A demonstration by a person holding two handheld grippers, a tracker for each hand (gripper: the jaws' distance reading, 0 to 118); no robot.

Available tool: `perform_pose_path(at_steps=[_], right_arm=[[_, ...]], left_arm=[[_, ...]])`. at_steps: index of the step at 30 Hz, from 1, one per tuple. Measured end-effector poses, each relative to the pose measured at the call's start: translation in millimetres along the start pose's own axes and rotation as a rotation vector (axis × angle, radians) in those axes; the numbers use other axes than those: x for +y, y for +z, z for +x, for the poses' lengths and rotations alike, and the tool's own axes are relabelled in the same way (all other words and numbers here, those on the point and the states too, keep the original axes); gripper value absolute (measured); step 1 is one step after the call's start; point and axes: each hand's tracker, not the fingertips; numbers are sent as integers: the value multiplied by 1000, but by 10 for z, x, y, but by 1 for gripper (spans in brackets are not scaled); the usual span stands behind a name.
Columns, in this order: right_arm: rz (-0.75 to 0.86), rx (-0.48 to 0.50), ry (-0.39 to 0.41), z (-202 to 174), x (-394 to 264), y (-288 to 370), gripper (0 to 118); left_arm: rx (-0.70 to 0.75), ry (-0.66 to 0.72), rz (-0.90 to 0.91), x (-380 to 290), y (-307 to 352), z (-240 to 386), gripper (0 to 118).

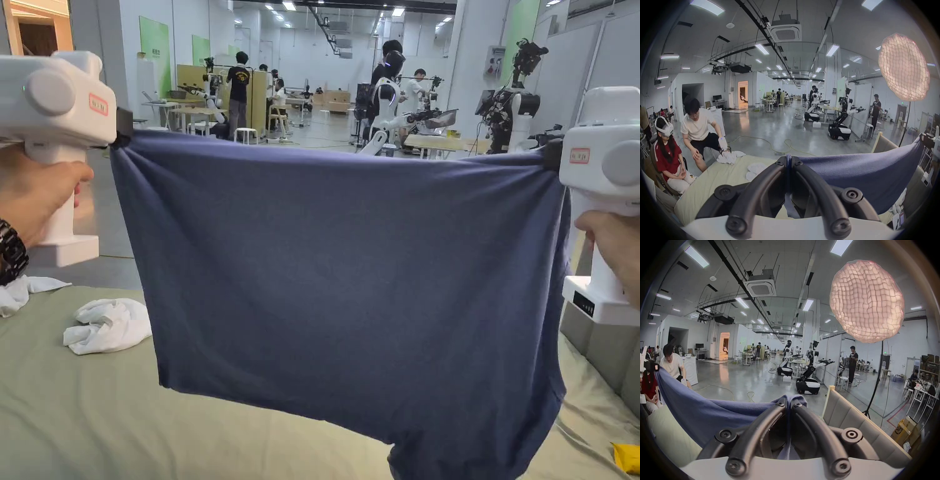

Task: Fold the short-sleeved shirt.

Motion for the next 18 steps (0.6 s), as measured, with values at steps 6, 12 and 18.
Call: perform_pose_path(at_steps=[6,12,18], right_arm=[[40,22,14,-44,24,-75,3],[-3,52,26,-42,-443,-60,3],[-101,64,31,-26,-1188,227,3]], left_arm=[[32,-38,25,124,-98,46,6],[40,-43,-16,-403,-238,-41,6],[2,-43,-74,-1326,-131,-90,6]])
